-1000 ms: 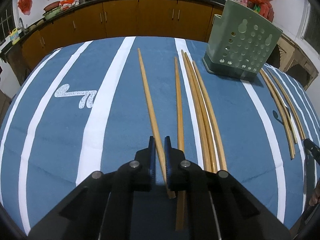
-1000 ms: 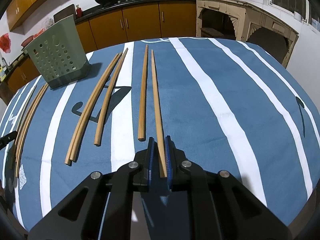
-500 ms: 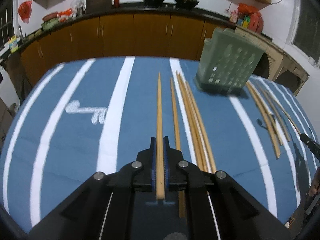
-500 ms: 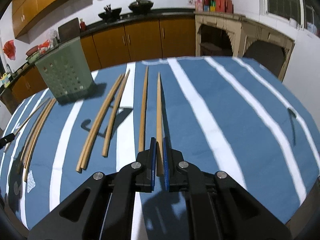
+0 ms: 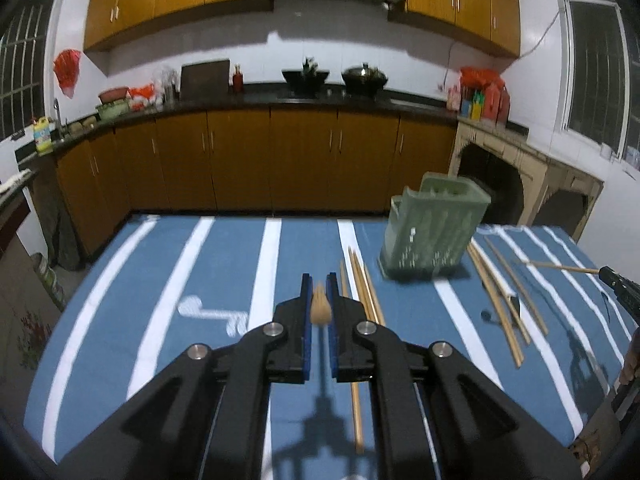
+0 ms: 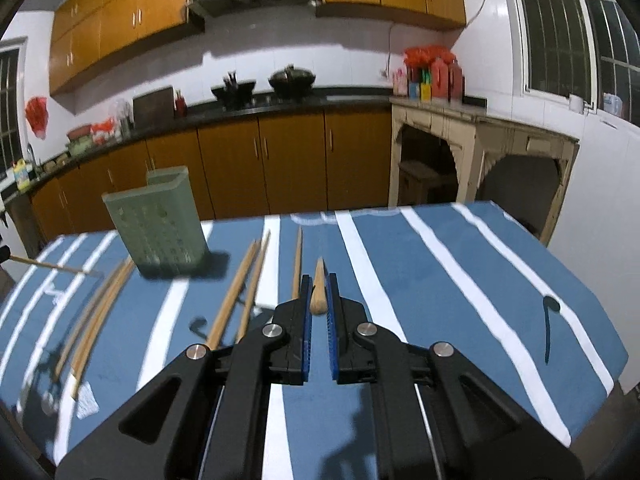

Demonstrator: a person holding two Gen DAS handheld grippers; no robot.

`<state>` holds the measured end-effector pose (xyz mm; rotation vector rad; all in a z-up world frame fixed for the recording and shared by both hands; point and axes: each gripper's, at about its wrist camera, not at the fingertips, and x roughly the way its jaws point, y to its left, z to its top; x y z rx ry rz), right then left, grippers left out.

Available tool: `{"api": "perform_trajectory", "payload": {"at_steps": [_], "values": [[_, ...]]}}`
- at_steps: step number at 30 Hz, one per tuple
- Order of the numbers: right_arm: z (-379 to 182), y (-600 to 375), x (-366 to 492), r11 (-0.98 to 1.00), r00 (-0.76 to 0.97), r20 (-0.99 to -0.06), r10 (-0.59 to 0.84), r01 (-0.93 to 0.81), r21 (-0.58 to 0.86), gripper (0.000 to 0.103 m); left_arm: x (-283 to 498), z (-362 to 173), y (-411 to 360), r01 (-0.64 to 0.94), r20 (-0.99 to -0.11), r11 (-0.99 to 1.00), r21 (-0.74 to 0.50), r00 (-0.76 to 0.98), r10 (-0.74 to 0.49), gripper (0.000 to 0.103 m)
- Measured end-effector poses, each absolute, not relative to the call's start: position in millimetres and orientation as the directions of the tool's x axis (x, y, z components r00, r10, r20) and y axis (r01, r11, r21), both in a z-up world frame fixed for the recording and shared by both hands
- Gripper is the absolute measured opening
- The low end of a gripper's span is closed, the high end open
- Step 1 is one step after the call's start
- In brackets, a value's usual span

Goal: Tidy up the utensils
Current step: 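Lift the held chopsticks upright with the left gripper while the right gripper lifts its chopstick, then lower the left gripper's chopstick into the green holder and open while the right gripper does likewise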

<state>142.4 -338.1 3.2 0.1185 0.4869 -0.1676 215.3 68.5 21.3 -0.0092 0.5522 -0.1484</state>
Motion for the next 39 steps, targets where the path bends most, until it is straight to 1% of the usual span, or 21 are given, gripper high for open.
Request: {"api": "perform_trajectory", "payload": {"at_steps": [4, 8, 14, 20, 24, 26, 30, 32, 35, 39], "values": [[19, -342, 149, 0.979, 0.895, -0.431, -0.114, 0.176, 0.106, 0.007, 222, 35, 70, 0.118, -0.496, 0.991, -0.055, 0.859, -0.130, 0.008], [34, -346, 158, 0.978, 0.910, -0.398, -0.121, 0.177, 0.109, 0.007, 228, 47, 72, 0.109, -0.479, 0.992, -0.065, 0.868, -0.127, 0.008], [55, -354, 170, 0.975, 0.921, -0.372, -0.116, 0.178, 0.135, 0.007, 237, 72, 73, 0.104, -0.441, 0.993, -0.050, 0.890, -0.115, 0.008], [88, -355, 182, 0.976, 0.931, -0.352, -0.097, 0.158, 0.149, 0.007, 240, 105, 73, 0.105, -0.397, 0.994, -0.017, 0.912, -0.103, 0.008], [117, -351, 182, 0.977, 0.949, -0.311, -0.052, 0.113, 0.181, 0.007, 239, 132, 71, 0.133, -0.369, 0.991, -0.028, 0.920, -0.134, 0.008], [138, -348, 184, 0.973, 0.960, -0.280, 0.001, 0.064, 0.222, 0.007, 239, 152, 64, 0.161, -0.353, 0.986, -0.042, 0.921, -0.165, 0.008], [178, -334, 188, 0.959, 0.975, -0.198, 0.101, -0.043, 0.282, 0.007, 237, 198, 48, 0.214, -0.289, 0.975, -0.064, 0.931, -0.223, 0.008], [191, -321, 191, 0.956, 0.976, -0.165, 0.140, -0.089, 0.281, 0.007, 236, 222, 34, 0.237, -0.242, 0.970, -0.056, 0.939, -0.244, 0.008], [195, -306, 200, 0.957, 0.973, -0.158, 0.169, -0.123, 0.264, 0.007, 241, 242, 10, 0.276, -0.211, 0.959, -0.060, 0.936, -0.282, 0.008], [182, -287, 221, 0.960, 0.960, -0.204, 0.191, -0.140, 0.241, 0.007, 261, 244, -22, 0.304, -0.233, 0.951, -0.066, 0.922, -0.310, 0.008]]}}
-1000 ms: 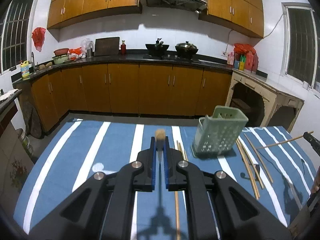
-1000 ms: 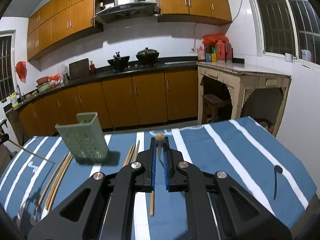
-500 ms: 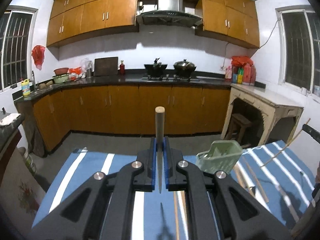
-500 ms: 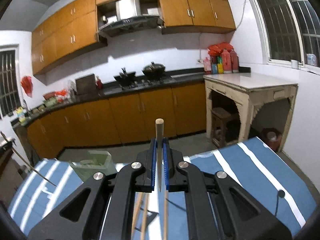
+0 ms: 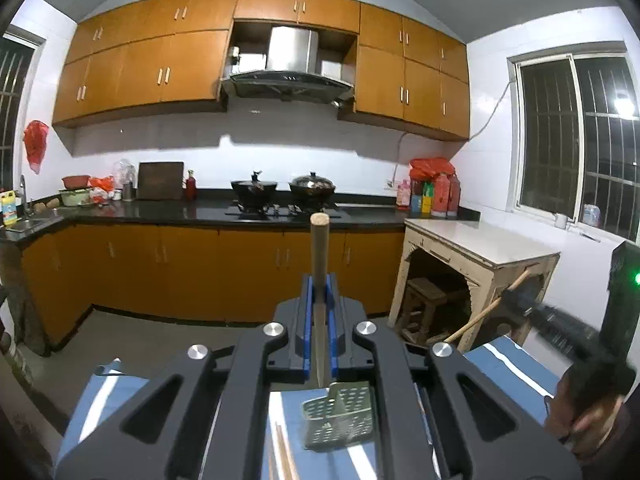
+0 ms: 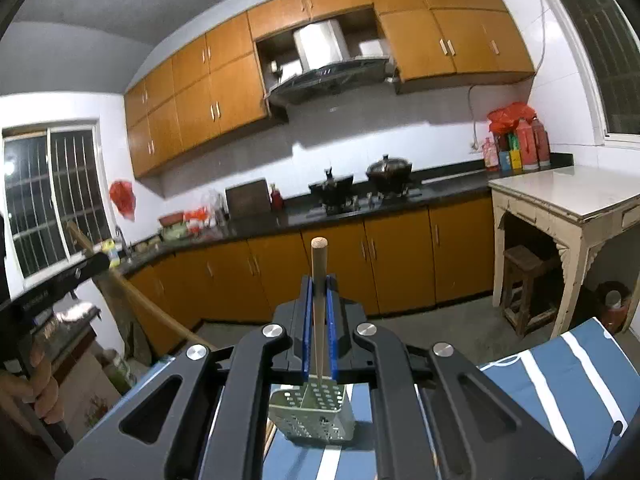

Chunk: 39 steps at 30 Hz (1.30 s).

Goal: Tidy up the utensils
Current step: 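Lower the left gripper's chopstick into the green holder and open while the right gripper does likewise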

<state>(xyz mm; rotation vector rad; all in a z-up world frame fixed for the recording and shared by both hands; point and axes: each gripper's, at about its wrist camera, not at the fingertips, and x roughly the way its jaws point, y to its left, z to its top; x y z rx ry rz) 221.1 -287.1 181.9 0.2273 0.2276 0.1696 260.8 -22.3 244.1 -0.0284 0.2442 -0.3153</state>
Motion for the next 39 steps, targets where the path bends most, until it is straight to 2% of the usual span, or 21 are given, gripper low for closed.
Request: {"api": "perform_trajectory", "payload": {"at_steps": [12, 21, 23, 25, 26, 28, 35, 39], "values": [[129, -274, 267, 0.961, 0.901, -0.381, 0.208, -0.116, 0.252, 0.007, 322, 178, -50, 0.288, -0.389, 0.954, -0.086, 0.871, -0.298, 0.008], [118, -274, 282, 0.955, 0.872, -0.440, 0.213, -0.092, 0.280, 0.009, 343, 134, -57, 0.283, -0.484, 0.957, -0.062, 0.830, -0.277, 0.008], [118, -276, 281, 0.955, 0.869, -0.447, 0.210, -0.086, 0.283, 0.014, 344, 130, -56, 0.275, -0.495, 0.960, -0.060, 0.827, -0.268, 0.008], [120, -277, 278, 0.954, 0.873, -0.442, 0.205, -0.077, 0.289, 0.033, 341, 130, -54, 0.269, -0.489, 0.962, -0.055, 0.832, -0.260, 0.013], [120, -277, 277, 0.954, 0.876, -0.438, 0.202, -0.076, 0.289, 0.036, 339, 131, -52, 0.263, -0.486, 0.963, -0.051, 0.836, -0.254, 0.018], [124, -278, 272, 0.956, 0.885, -0.425, 0.190, -0.069, 0.284, 0.037, 334, 133, -47, 0.254, -0.476, 0.966, -0.054, 0.844, -0.248, 0.027], [142, -293, 235, 0.964, 0.924, -0.355, 0.144, -0.050, 0.261, 0.041, 303, 149, -21, 0.215, -0.414, 0.974, -0.068, 0.882, -0.224, 0.038], [127, -316, 205, 0.972, 0.926, -0.368, 0.082, 0.007, 0.234, 0.042, 274, 146, 6, 0.181, -0.382, 0.979, -0.093, 0.902, -0.203, 0.046]]}}
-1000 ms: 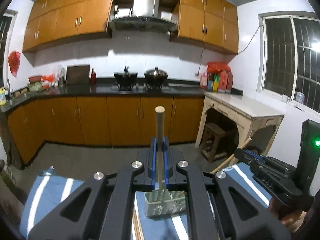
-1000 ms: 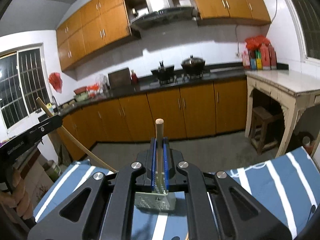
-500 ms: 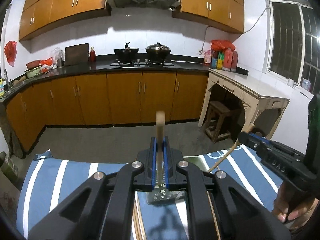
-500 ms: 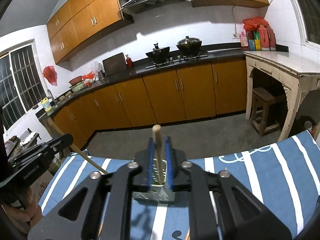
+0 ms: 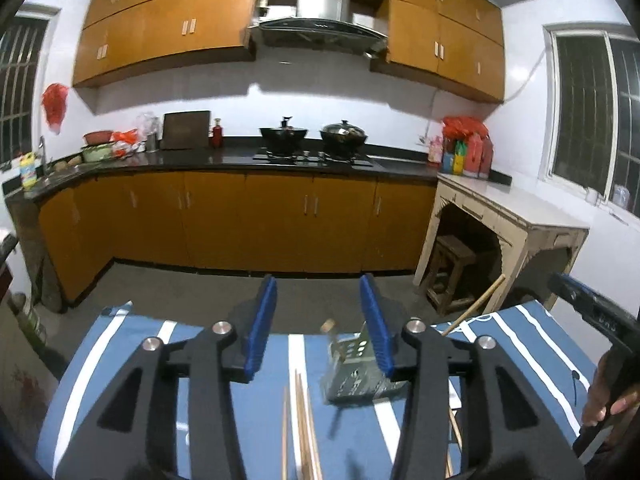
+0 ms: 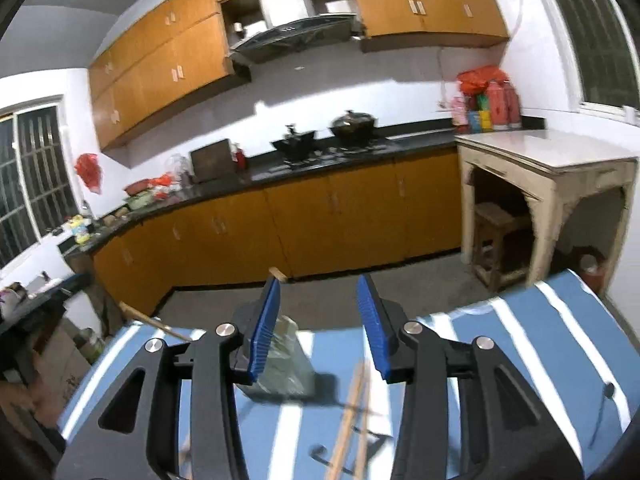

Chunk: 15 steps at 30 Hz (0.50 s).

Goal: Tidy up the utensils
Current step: 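Lower the left gripper's chopstick into the green holder and open while the right gripper does likewise, then return the left gripper to the table and grasp a chopstick while the right gripper grasps another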

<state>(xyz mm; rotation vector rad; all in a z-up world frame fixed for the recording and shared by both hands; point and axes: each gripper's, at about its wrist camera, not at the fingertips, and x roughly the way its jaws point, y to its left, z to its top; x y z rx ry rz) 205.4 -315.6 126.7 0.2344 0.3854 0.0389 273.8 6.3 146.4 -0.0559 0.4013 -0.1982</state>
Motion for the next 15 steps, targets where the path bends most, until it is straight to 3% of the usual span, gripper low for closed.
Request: {"api": "perform_trajectory", "payload": {"at_steps": [7, 12, 15], "values": [[31, -345, 190, 0.968, 0.822, -0.569, 0.015, 0.132, 0.215, 0.042, 242, 88, 32, 0.120, -0.444, 0.992, -0.042, 0.887, -0.126, 0.054], [-46, -350, 196, 0.952, 0.713, -0.701, 0.019, 0.201, 0.230, 0.042, 244, 26, 43, 0.091, -0.566, 0.995, -0.048, 0.818, -0.102, 0.056], [-72, -346, 201, 0.956, 0.671, -0.741, 0.007, 0.214, 0.202, 0.041, 248, -9, 50, 0.062, -0.629, 0.996, -0.058, 0.773, -0.084, 0.063]]}}
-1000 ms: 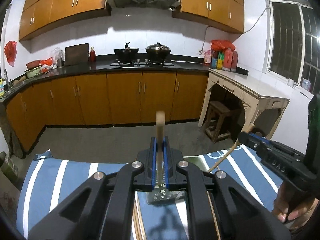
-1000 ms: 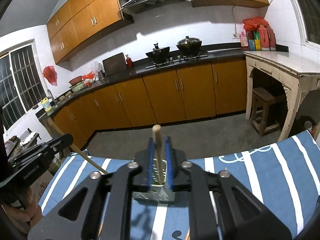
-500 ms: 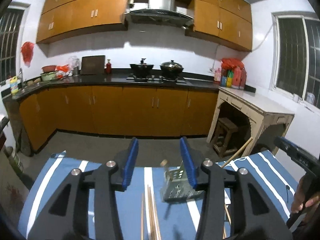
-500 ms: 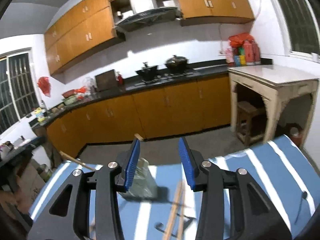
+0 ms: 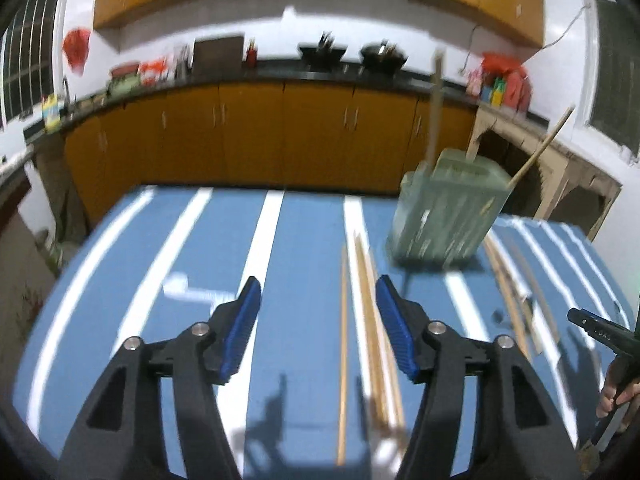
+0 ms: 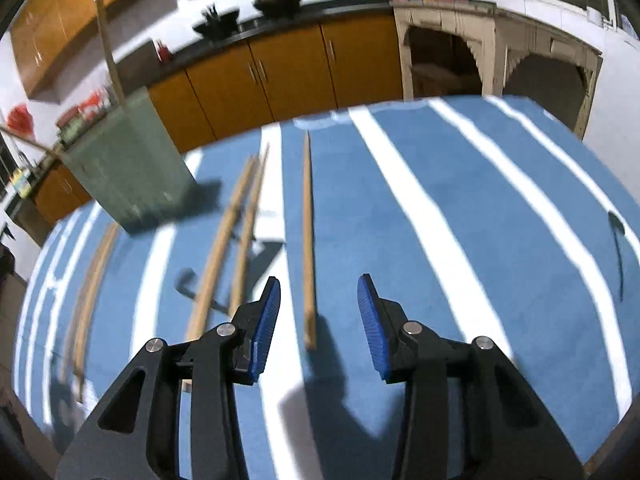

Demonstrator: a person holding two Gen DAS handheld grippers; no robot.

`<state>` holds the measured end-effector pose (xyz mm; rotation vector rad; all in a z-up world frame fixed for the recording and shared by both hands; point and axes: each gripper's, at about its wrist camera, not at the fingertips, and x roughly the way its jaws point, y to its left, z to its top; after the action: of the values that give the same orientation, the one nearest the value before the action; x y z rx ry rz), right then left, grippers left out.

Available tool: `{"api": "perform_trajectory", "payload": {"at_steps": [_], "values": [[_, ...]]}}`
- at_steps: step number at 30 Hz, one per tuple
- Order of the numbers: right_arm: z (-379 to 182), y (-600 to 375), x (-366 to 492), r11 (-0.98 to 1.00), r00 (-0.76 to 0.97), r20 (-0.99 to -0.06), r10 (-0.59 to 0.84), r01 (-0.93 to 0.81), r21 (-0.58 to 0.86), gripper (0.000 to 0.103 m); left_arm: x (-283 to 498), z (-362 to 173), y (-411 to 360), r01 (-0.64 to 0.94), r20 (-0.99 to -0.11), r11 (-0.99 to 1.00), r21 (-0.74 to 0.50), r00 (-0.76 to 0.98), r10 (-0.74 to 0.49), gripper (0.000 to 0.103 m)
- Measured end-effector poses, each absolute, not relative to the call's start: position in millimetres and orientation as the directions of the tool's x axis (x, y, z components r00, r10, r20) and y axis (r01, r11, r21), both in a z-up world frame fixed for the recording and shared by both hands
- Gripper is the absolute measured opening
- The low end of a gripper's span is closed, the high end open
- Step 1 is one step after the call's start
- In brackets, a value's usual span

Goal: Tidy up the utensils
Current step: 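Return the left gripper to the table and grasp a chopstick while the right gripper grasps another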

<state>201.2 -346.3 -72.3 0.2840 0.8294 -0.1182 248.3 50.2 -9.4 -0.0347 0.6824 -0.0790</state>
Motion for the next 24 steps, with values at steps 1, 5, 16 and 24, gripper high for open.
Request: {"api": "perform_trajectory", "payload": {"at_steps": [1, 5, 16, 24], "values": [[-79, -345, 202, 0.958, 0.662, -0.750, 0.004, 0.213, 0.193, 0.040, 249, -20, 52, 0.053, -0.647, 0.997, -0.058, 0.759, -0.078, 0.065], [-92, -335, 210, 0.964, 0.639, -0.769, -0.015, 0.212, 0.157, 0.039, 247, -51, 53, 0.041, -0.693, 0.998, -0.042, 0.719, -0.059, 0.077], [-97, -322, 206, 0.980, 0.644, -0.761, -0.073, 0.190, 0.066, 0.033, 232, -85, 51, 0.099, -0.739, 0.994, -0.055, 0.665, -0.107, 0.062], [-97, -318, 205, 0.980, 0.644, -0.760, -0.084, 0.192, 0.055, 0.025, 232, -96, 36, 0.178, -0.767, 0.982, -0.054, 0.622, -0.156, 0.043]]}}
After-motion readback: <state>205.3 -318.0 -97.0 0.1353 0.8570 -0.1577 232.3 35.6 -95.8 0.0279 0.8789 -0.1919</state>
